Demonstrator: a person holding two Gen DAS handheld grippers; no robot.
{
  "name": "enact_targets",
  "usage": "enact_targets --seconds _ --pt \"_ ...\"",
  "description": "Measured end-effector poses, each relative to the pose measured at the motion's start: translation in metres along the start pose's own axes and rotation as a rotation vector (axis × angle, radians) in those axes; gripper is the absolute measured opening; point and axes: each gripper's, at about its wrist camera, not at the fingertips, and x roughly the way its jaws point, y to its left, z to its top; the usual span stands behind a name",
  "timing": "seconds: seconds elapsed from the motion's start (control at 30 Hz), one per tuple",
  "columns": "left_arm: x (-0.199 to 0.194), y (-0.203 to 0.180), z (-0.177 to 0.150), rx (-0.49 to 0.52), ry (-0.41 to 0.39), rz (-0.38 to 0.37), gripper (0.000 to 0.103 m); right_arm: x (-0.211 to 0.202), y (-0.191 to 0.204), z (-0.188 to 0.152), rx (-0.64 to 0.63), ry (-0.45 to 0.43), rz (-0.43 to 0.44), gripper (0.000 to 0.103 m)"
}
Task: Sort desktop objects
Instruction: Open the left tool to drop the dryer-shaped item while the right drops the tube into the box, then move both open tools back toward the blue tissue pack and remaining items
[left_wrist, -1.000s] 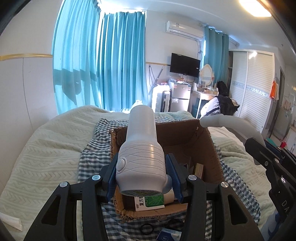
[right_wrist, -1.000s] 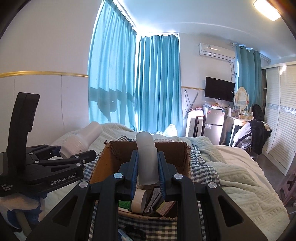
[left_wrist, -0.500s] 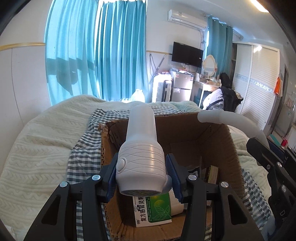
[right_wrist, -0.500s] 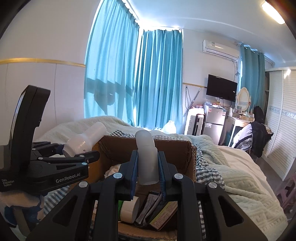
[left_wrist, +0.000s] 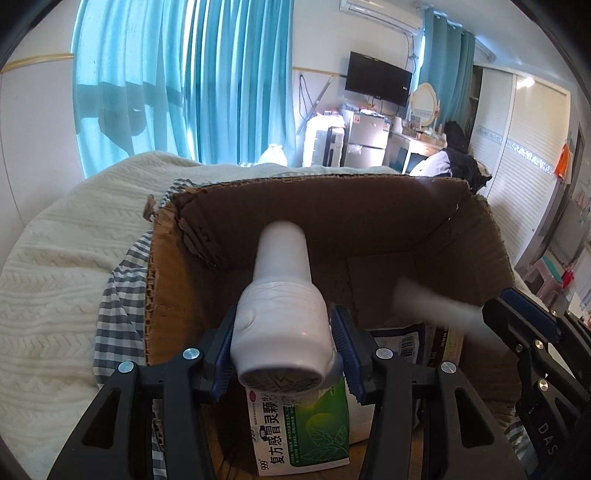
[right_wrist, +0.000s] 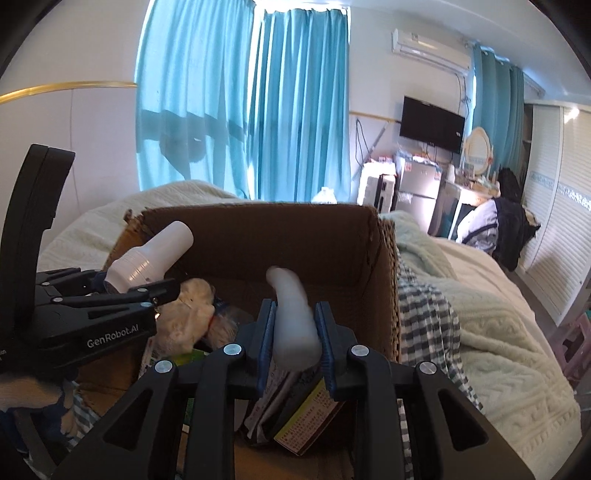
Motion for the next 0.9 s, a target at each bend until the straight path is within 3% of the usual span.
enact_targets --seconds 0.13,0.37,0.6,0.9 --pt "-0.009 0.002 0.003 -0.009 -0.015 0.011 0.067 -0.009 -0.005 0.002 0.031 -0.018 -0.004 0.047" --pt "-0.050 0.004 0.011 -0.016 -0.067 0.023 0.070 -0.045 -0.003 0.019 0.042 -0.077 -0.001 0.050" --pt "-0.102 0.002 0.026 0.007 -0.156 0.035 0.083 -0.094 -0.002 0.033 0.043 -0.147 -0.006 0.060" --pt "-0.165 0.002 0.019 0.001 -0.223 0.024 0.096 -0.164 -0.004 0.039 0.060 -0.243 -0.031 0.096"
